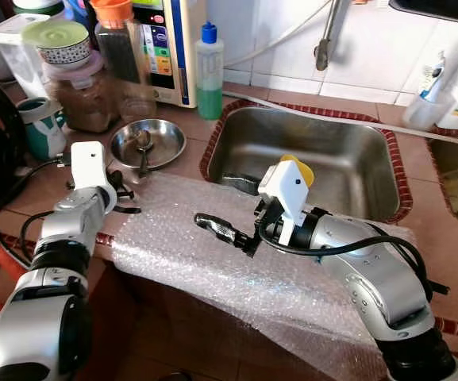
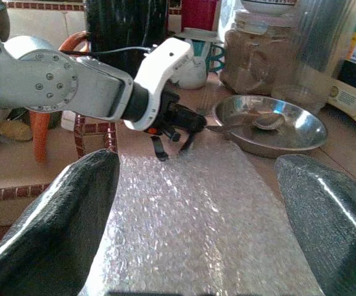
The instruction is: Kitchen organization
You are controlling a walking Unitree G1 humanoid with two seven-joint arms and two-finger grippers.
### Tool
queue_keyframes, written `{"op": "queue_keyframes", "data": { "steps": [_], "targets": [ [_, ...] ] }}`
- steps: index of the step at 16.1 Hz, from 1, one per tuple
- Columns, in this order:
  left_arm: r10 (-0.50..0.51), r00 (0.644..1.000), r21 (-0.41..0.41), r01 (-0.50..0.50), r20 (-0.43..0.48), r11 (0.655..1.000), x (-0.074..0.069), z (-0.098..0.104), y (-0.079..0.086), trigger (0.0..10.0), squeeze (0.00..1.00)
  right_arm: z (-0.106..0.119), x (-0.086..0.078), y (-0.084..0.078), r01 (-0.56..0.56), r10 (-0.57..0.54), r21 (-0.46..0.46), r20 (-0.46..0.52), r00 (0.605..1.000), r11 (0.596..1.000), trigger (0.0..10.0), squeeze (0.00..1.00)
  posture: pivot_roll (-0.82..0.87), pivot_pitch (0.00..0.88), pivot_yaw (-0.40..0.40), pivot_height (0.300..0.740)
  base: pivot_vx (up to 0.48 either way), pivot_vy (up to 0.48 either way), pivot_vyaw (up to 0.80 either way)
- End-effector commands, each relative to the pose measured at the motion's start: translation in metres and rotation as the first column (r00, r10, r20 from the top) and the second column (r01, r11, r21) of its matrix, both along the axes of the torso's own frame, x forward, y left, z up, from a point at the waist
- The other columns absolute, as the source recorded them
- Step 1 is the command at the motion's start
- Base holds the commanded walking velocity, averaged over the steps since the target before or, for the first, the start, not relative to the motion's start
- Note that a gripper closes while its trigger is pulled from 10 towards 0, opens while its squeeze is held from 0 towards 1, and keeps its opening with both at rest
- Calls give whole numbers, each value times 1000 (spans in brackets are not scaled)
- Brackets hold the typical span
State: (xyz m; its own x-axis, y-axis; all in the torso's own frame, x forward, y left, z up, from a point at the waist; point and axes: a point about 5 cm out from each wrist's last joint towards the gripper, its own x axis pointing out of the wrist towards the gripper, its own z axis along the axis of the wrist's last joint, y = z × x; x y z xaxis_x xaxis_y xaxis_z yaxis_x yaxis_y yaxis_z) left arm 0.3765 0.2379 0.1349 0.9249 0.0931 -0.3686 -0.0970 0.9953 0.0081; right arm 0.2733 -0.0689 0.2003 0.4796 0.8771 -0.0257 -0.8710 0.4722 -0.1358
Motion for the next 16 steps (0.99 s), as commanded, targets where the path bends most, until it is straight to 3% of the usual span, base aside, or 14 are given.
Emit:
{"op": "queue_keyframes", "data": {
  "steps": [1, 3, 5, 9, 13, 14, 16],
  "targets": [
    [18, 982, 1, -18, -187, 1000, -22, -42, 8, 0, 0, 2, 2, -3, 14, -14, -2, 13, 1000, 1000, 10000, 0, 35, 104, 23, 740, 0, 0, 0],
    [44, 986, 30, -40, -161, 999, -23, -40, 16, 0, 0, 2, 2, -4, 15, -15, -1, 14, 1000, 1000, 10000, 0, 38, 105, 21, 740, 0, 0, 0],
    [102, 986, 7, -102, -134, 995, -25, -38, 23, 0, 0, 2, 3, -4, 16, -16, -1, 15, 1000, 1000, 10000, 0, 40, 103, 17, 740, 0, 0, 0],
    [110, 987, -5, -111, -118, 994, -31, -46, 23, 0, 0, 1, 4, -4, 11, -11, -5, 16, 1000, 1000, 10000, 0, 36, 103, 12, 740, 0, 0, 0],
    [120, 992, -2, -120, -49, 993, -31, -39, 27, 0, 0, 2, 5, -5, 14, -14, -5, 19, 1000, 1000, 10000, 0, 38, 103, 13, 740, 0, 0, 0],
    [116, 992, 5, -116, -42, 993, -31, -38, 26, 0, 0, 2, 5, -5, 13, -13, -4, 19, 1000, 1000, 10000, 0, 38, 103, 13, 740, 0, 0, 0],
    [103, 994, 100, -106, 35, 989, -28, -26, 26, 0, 0, 2, 5, -5, 14, -13, -5, 21, 1000, 1000, 10000, 0, 36, 103, 11, 740, 0, 0, 0]
  ]
}}
